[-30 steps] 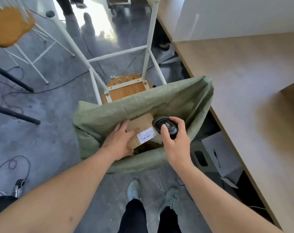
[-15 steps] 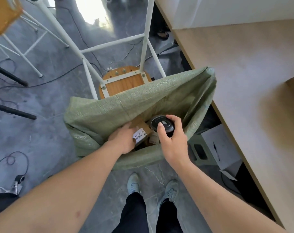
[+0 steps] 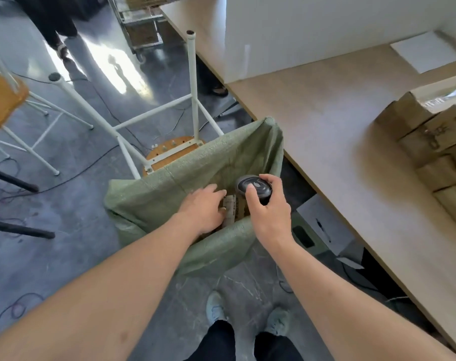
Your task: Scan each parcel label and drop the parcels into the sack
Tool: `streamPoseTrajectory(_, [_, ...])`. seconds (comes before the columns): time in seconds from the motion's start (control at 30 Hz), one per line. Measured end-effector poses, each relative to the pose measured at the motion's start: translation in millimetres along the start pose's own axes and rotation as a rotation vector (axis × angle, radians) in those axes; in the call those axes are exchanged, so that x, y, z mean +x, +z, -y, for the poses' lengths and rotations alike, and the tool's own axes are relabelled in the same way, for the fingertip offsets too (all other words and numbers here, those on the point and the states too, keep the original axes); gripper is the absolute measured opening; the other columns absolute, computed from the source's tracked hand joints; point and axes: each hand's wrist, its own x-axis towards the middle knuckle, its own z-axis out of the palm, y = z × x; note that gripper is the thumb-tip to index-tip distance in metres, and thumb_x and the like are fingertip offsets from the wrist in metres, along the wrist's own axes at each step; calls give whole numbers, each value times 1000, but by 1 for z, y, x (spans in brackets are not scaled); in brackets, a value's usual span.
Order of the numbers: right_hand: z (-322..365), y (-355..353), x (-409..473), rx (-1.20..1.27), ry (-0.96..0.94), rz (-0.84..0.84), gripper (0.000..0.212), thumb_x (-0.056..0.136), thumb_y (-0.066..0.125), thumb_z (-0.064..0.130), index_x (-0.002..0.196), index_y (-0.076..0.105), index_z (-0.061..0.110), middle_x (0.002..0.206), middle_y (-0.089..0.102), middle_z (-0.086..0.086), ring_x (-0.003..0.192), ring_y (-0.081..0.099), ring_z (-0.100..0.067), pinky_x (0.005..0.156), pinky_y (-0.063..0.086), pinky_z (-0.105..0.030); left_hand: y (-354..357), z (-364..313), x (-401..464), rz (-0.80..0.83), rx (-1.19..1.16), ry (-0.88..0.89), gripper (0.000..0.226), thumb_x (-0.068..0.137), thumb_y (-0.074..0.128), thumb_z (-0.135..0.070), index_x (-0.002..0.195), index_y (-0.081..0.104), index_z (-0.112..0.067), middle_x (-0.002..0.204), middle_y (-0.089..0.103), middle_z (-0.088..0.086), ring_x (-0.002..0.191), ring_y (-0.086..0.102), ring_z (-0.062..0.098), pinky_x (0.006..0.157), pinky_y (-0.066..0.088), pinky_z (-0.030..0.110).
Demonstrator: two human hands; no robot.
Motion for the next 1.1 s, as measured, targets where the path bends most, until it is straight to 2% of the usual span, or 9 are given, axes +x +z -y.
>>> streamPoseTrajectory(0.17, [5,-48,-20,47,-32,-96,32,104,62,50,133,50,44,105,67,22,91,69,-4,84,61,-38,-25,-49,-19,-70,96,88,60,104,51,-43,160,39,-25,166,35,6,148,40,32,121,33,47])
streamPoseTrajectory(0.37, [-1,-132,-46,96,-108,-240,27,106,63,47,128,47,42,101,58,31,88,63,2,78,55,-27,-46,-136,-43,-182,151,162,60,104,50,-47,159,41,-25,165,37,3,147,42,29,122,33,47])
streamPoseTrajectory(0.57, [-23,-233,-84,130,-140,-365,27,103,63,49,126,49,46,103,59,29,94,64,-4,93,60,-43,-52,-248,-77,-263,188,276,59,105,51,-45,159,43,-21,166,38,5,147,42,31,122,34,47])
streamPoseTrajectory(0.77, [-52,-341,-119,151,-160,-500,29,103,62,48,129,52,41,104,64,22,94,67,-10,88,61,-48,-47,-368,-95,-306,198,437,61,103,54,-45,158,42,-22,166,37,3,150,39,28,124,31,45])
streamPoseTrajectory(0.93, [-77,-420,-132,172,-127,-633,31,103,62,48,132,54,39,106,68,14,97,69,-14,86,61,-44,-45,-463,-99,-329,272,585,59,105,51,-46,158,44,-22,162,41,3,145,44,29,120,37,43])
streamPoseTrajectory(1.1, [-100,-487,-127,177,-81,-749,30,103,63,45,131,55,37,101,66,21,92,66,-7,84,60,-44,-42,-550,-81,-330,296,711,55,103,53,-47,152,50,-22,155,47,3,137,51,29,112,45,45])
